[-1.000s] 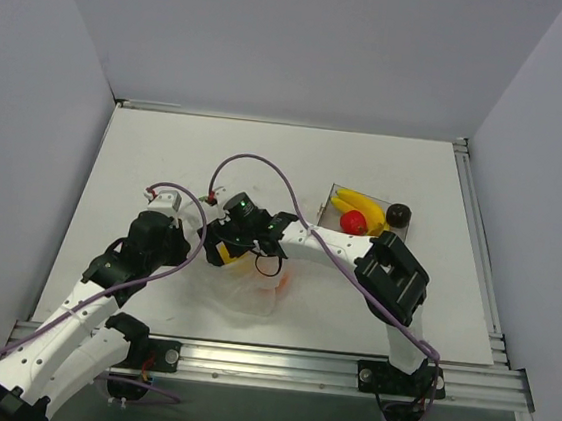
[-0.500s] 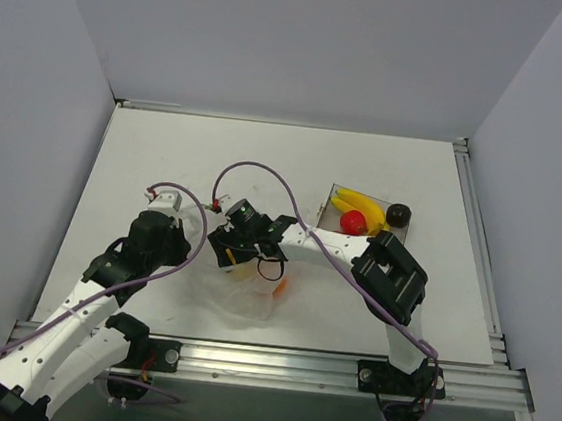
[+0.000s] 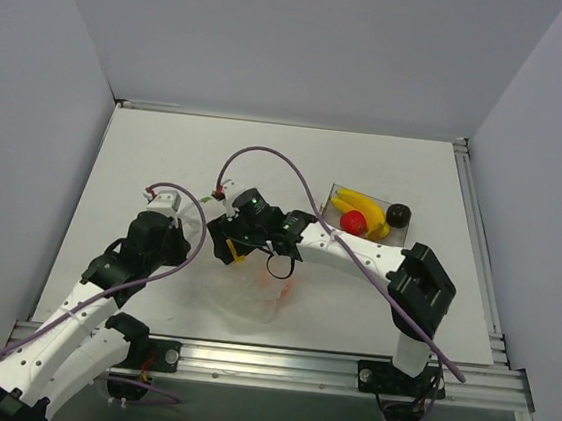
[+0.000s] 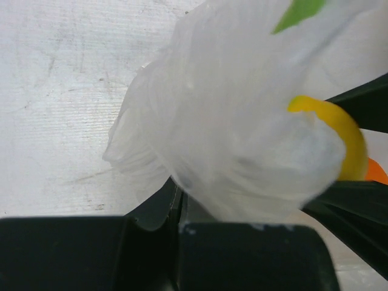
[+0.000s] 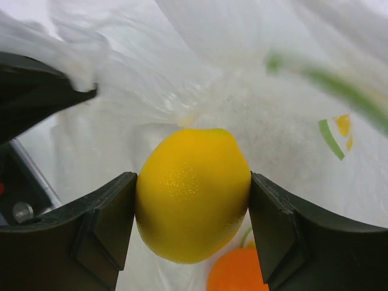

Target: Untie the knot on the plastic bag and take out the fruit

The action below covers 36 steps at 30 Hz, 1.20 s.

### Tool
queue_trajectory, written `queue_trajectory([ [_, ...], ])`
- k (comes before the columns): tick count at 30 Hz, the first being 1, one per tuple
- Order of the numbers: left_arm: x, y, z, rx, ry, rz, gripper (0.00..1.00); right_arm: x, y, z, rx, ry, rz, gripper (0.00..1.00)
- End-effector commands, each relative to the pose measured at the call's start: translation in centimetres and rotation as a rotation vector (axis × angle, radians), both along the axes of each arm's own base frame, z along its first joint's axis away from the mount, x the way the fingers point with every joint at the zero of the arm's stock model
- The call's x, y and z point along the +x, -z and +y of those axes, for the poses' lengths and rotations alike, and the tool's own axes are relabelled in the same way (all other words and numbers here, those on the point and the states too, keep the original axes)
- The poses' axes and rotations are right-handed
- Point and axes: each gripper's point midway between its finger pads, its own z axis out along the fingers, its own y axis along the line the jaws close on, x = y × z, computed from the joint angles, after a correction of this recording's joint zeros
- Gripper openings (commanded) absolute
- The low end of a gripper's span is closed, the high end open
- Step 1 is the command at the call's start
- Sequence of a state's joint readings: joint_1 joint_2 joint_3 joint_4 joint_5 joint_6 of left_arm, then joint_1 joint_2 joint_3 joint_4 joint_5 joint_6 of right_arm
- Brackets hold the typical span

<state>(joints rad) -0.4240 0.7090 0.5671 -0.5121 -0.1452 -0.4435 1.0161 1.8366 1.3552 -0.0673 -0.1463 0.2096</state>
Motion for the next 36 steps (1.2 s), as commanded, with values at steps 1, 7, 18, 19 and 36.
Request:
queue_trajectory([
  [1,0.9,-1.6,-0.1,-0.014,-0.010,-0.068,0.00,-0.3,-5.8,0.4,0.111,-0.019,-0.078,0.21],
  [7,0.9,-1.7,0.1,-0.013,-0.016,-0.078,0.00,-0.7,-10.6,0.1,0.226,-0.036,-0.137,0.22],
  [18,0.9,-2.1,0.5,-0.008,-0.040,-0.096,0.00,0.3,-20.6,-1.9,0.467,0.005,-0.334,0.21],
  [19,0.9,-2.1,0.7,-0.004,-0.048,-0.098,0.00,1.1,-20.7,-3.0,0.448,0.043,-0.357,0.21],
  [36,1.0,-2.3,0.7,-0.007,-0.054,-0.102,0.00,11.8,-6.7,-25.7,0.195,0.859,-0.215,0.23],
])
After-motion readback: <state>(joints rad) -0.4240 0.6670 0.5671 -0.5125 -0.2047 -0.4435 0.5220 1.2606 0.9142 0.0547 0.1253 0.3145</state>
